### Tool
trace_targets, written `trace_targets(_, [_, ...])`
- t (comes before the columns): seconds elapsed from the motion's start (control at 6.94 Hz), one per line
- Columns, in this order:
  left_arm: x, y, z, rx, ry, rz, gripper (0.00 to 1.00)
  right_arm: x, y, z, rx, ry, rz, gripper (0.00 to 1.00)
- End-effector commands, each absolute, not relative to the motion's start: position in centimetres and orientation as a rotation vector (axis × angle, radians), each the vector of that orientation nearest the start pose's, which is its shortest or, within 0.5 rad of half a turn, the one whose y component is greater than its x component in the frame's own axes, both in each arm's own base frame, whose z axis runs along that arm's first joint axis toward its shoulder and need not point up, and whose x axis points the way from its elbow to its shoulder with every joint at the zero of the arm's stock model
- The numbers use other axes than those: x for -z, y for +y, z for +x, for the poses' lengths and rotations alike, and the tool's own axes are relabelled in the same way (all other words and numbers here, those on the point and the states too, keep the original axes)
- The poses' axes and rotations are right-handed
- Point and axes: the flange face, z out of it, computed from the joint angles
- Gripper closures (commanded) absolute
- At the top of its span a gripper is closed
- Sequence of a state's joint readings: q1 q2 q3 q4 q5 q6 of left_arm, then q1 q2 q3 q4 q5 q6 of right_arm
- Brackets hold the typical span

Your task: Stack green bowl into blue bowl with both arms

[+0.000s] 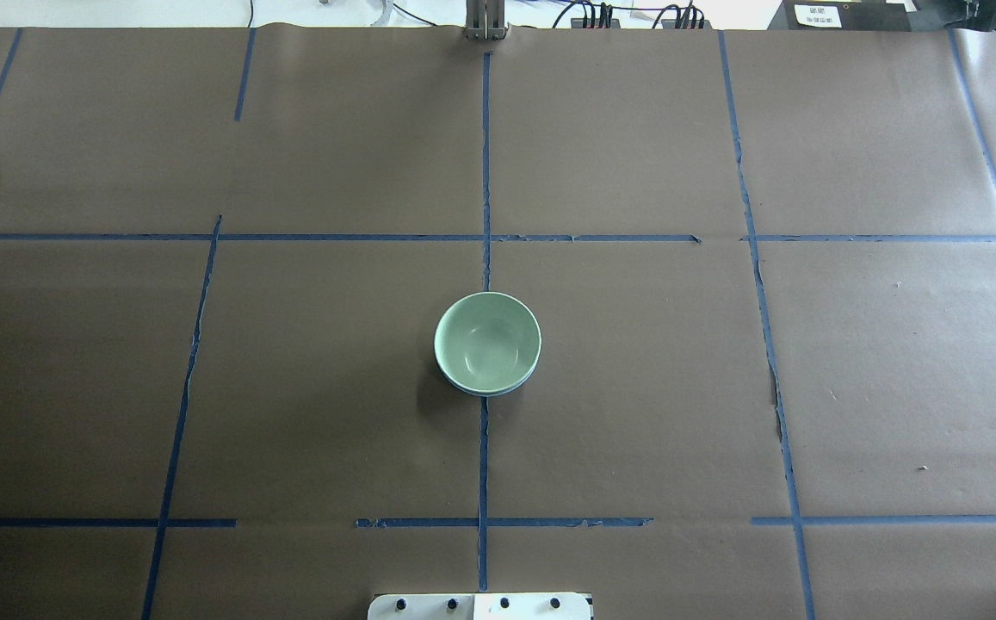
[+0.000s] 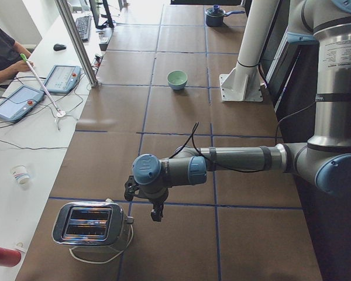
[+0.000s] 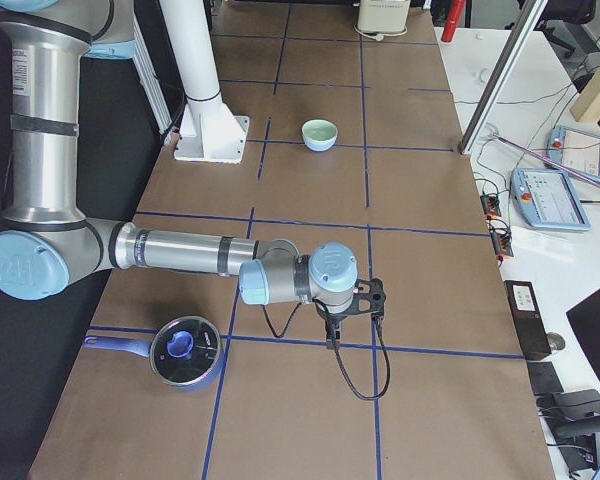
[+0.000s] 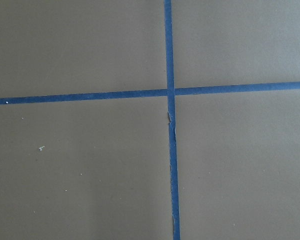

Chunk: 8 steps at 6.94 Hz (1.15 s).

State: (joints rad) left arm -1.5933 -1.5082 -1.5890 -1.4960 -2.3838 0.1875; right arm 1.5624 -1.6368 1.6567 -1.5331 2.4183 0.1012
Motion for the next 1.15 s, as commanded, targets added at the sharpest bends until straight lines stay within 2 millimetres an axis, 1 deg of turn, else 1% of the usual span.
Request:
trace_targets(0.0, [-68.62,-45.48,-7.08,-0.108,0.818,-0.030,0.00,-63.54,-47.14,5.61,-0.061,-0.833,0.006,0.00])
trace_targets(0.14, [-68.62,-45.48,-7.08,-0.108,0.818,-0.030,0.00,-63.61,-47.33,5.91,-0.059,-0.789,0.016,0.00])
trace_targets(0.72, [-68.68,-45.47,-7.07,-0.107,0.820,-0.032,0.00,-64.42,-46.74,5.90,-0.079,-0.791,-0.003,0.00])
trace_targets(1.01, [-68.68,-45.47,-7.07,-0.107,0.820,-0.032,0.00,-64.42,-46.74,5.90,-0.081,-0.791,-0.004,0.00])
